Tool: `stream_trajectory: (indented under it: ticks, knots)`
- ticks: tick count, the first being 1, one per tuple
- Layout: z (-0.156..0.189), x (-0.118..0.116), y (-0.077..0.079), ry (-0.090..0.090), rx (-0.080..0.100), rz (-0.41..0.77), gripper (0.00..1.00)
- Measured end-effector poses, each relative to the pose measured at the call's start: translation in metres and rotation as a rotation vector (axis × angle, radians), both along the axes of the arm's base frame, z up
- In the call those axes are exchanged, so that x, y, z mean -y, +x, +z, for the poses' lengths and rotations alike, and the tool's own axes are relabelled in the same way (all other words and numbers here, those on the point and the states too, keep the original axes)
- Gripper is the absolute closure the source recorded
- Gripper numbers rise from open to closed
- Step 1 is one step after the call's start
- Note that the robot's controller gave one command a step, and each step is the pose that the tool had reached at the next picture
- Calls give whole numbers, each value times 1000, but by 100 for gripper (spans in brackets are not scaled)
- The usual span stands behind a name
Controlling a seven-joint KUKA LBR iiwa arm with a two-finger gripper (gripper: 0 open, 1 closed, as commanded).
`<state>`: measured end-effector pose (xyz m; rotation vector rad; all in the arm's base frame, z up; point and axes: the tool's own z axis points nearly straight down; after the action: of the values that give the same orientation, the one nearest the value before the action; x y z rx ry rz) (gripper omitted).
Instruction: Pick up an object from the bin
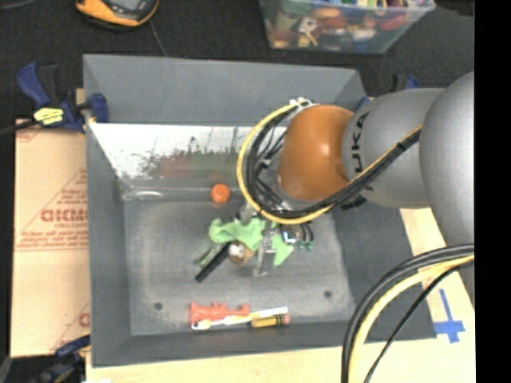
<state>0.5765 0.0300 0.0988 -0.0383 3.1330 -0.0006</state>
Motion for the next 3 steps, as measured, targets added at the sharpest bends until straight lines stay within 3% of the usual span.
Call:
stream_trajectory:
  ticks: [1, 2, 3]
  knots:
    - [64, 2, 9, 0, 6, 78, 0]
    - [0, 1, -5, 1, -9, -204, 0]
    - [-28, 4, -6, 1, 16, 12, 0]
